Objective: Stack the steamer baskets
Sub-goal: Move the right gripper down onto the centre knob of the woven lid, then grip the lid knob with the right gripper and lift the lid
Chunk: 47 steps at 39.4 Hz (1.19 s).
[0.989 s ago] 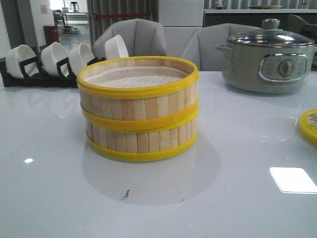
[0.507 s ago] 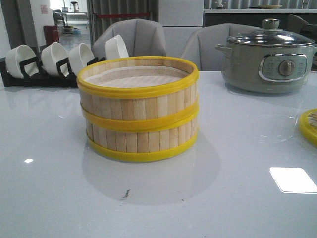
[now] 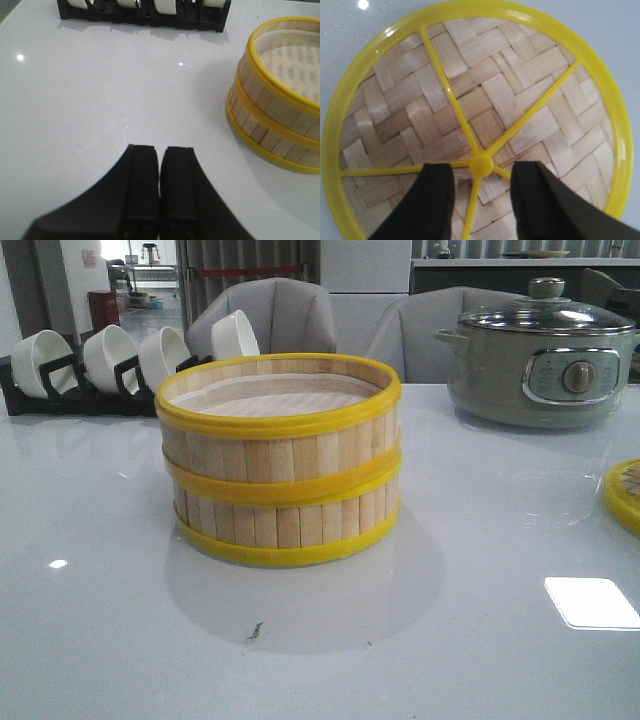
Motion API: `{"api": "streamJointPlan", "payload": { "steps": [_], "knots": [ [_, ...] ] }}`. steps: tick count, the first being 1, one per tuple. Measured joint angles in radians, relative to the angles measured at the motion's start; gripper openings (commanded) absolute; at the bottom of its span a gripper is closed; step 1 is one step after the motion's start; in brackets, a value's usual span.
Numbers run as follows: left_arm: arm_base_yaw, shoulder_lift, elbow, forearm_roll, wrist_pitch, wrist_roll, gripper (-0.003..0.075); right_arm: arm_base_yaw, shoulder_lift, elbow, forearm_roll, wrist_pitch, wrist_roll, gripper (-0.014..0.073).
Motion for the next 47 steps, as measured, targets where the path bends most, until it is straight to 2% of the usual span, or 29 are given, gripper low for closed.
{"api": "streamJointPlan", "payload": {
  "steps": [24, 27, 34, 36, 47],
  "knots": [
    [0.0, 0.0, 0.0, 0.0, 0.0, 0.0, 0.0085, 0.0, 0.068, -0.018, -0.006, -0.019, 0.0, 0.0379],
    [0.0, 0.0, 0.0, 0.0, 0.0, 0.0, 0.0085, 0.0, 0.068, -0.018, -0.006, -0.024, 0.0, 0.0316],
    [0.0, 0.0, 0.0, 0.0, 0.0, 0.0, 0.0085, 0.0, 0.068, -0.019, -0.006, -0.026, 0.0, 0.001],
    [0.0, 0.0, 0.0, 0.0, 0.0, 0.0, 0.0085, 0.002, 0.068, -0.022, -0.006, -0.023, 0.0, 0.0039],
    [0.0, 0.0, 0.0, -0.002, 0.0, 0.0, 0.0085, 0.06, 0.052, -0.024, -0.013, 0.018, 0.0, 0.0028]
  ]
}}
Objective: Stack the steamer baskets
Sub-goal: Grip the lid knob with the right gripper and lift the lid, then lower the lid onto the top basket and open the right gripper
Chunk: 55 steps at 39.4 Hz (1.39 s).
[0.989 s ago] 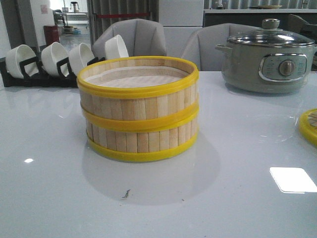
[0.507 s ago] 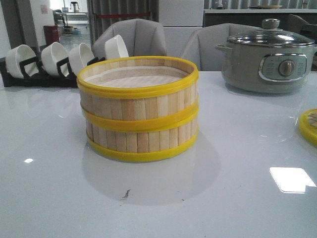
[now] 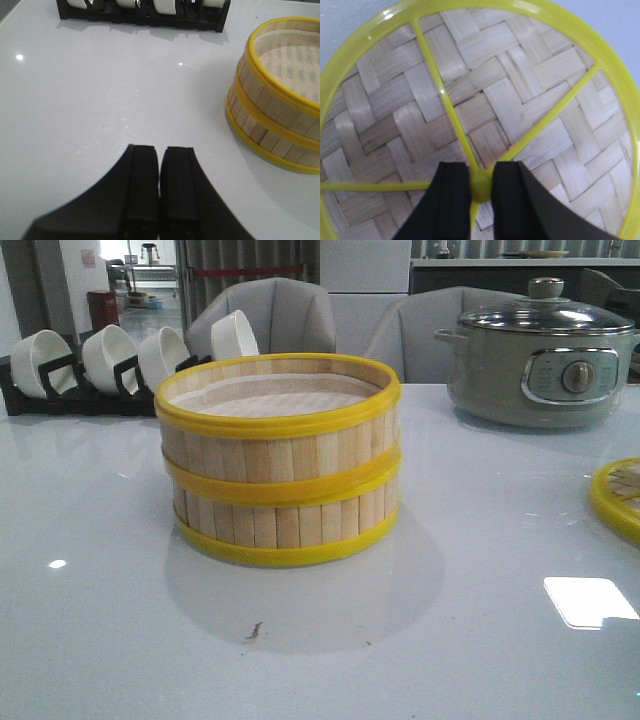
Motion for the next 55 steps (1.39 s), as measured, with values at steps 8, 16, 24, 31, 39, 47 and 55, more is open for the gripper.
{"api": "streamJointPlan", "payload": {
  "steps": [8, 16, 24, 31, 39, 47, 55],
  "knots": [
    [0.0, 0.0, 0.0, 0.0, 0.0, 0.0, 0.0085, 0.123, -0.082, -0.078, 0.0, 0.076, 0.0, 0.0028],
    [0.0, 0.0, 0.0, 0.0, 0.0, 0.0, 0.0085, 0.275, -0.131, -0.271, 0.0, 0.203, 0.0, 0.0028],
    [0.0, 0.0, 0.0, 0.0, 0.0, 0.0, 0.0085, 0.456, -0.132, -0.452, 0.0, 0.293, 0.0, 0.0028],
    [0.0, 0.0, 0.0, 0.0, 0.0, 0.0, 0.0085, 0.617, -0.071, -0.601, 0.0, 0.319, 0.0, 0.0028],
    [0.0, 0.0, 0.0, 0.0, 0.0, 0.0, 0.0085, 0.745, 0.074, -0.748, 0.006, 0.368, 0.0, 0.0028],
    [0.0, 0.0, 0.0, 0.0, 0.0, 0.0, 0.0085, 0.797, 0.195, -0.856, 0.006, 0.417, 0.0, 0.0028],
    [0.0, 0.0, 0.0, 0.0, 0.0, 0.0, 0.0085, 0.802, 0.243, -0.882, 0.006, 0.438, 0.0, 0.0028]
  ]
}}
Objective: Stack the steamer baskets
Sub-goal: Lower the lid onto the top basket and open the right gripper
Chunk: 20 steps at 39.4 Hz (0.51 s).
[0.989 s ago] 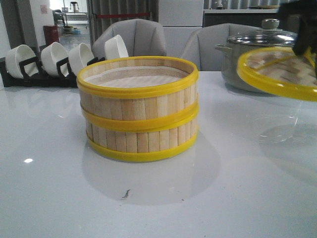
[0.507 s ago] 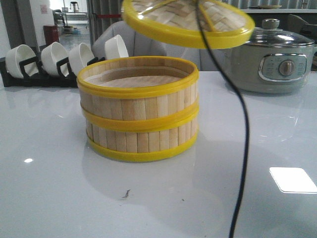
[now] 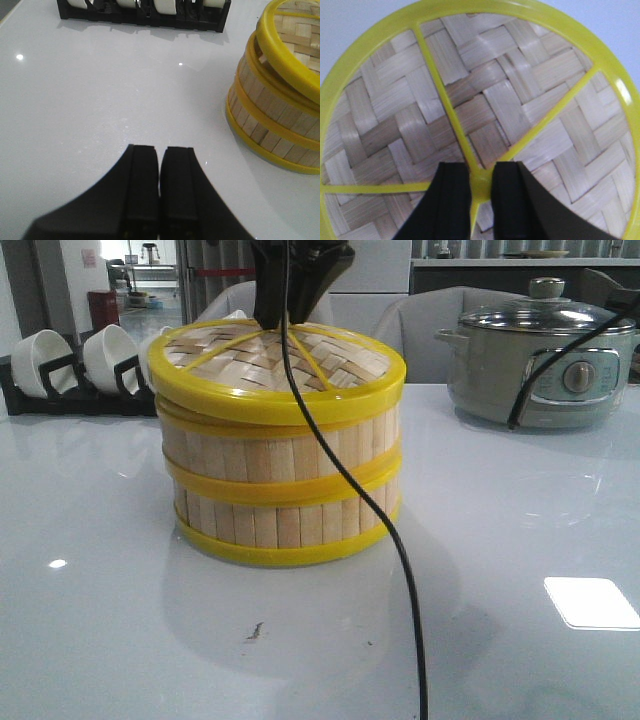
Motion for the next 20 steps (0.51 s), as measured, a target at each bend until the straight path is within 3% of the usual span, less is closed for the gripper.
{"api": "streamJointPlan", "payload": {
  "steps": [20],
  "knots": [
    [0.0, 0.0, 0.0, 0.0, 0.0, 0.0, 0.0085, 0.0, 0.02, -0.006, -0.006, -0.008, 0.0, 0.0028]
  ]
}}
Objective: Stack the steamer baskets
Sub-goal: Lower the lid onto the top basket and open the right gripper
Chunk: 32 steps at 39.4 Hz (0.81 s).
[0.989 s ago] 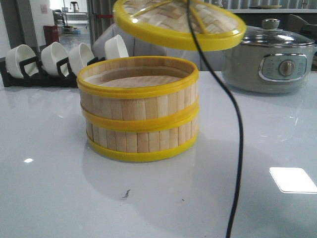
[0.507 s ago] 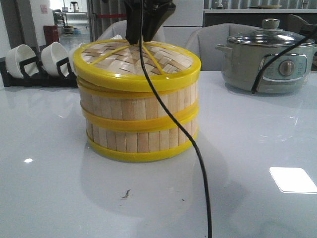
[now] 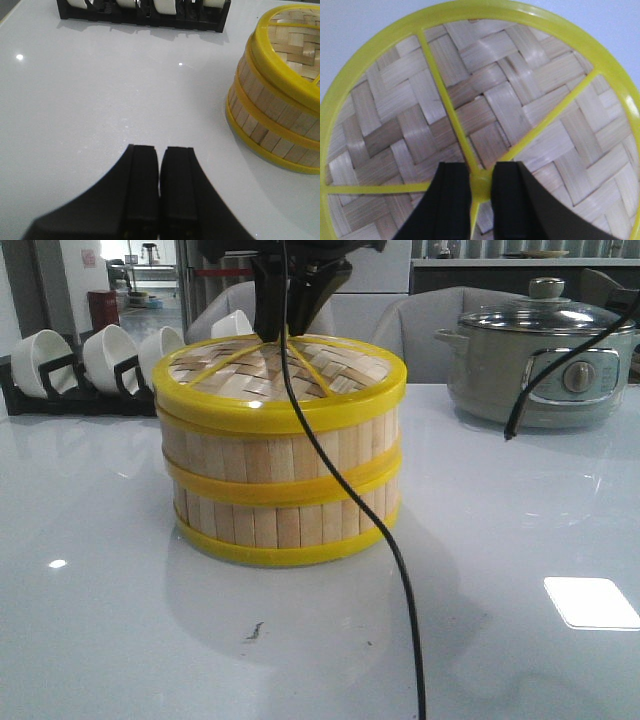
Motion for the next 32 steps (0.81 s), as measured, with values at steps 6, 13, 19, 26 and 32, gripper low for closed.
{"api": "streamJointPlan", "payload": {
  "steps": [6, 13, 19, 26, 32],
  "knots": [
    [0.0, 0.0, 0.0, 0.0, 0.0, 0.0, 0.0085, 0.0, 0.002, 0.0, 0.0, -0.002, 0.0, 0.0032],
    [0.0, 0.0, 0.0, 0.0, 0.0, 0.0, 0.0085, 0.0, 0.002, 0.0, 0.0, -0.004, 0.0, 0.0154],
    [0.0, 0.0, 0.0, 0.0, 0.0, 0.0, 0.0085, 0.0, 0.002, 0.0, 0.0, -0.008, 0.0, 0.0398],
    [0.0, 0.0, 0.0, 0.0, 0.0, 0.0, 0.0085, 0.0, 0.002, 0.0, 0.0, -0.014, 0.0, 0.0427],
    [0.0, 0.0, 0.0, 0.0, 0.0, 0.0, 0.0085, 0.0, 0.001, 0.0, 0.0, -0.018, 0.0, 0.0426]
  ]
}}
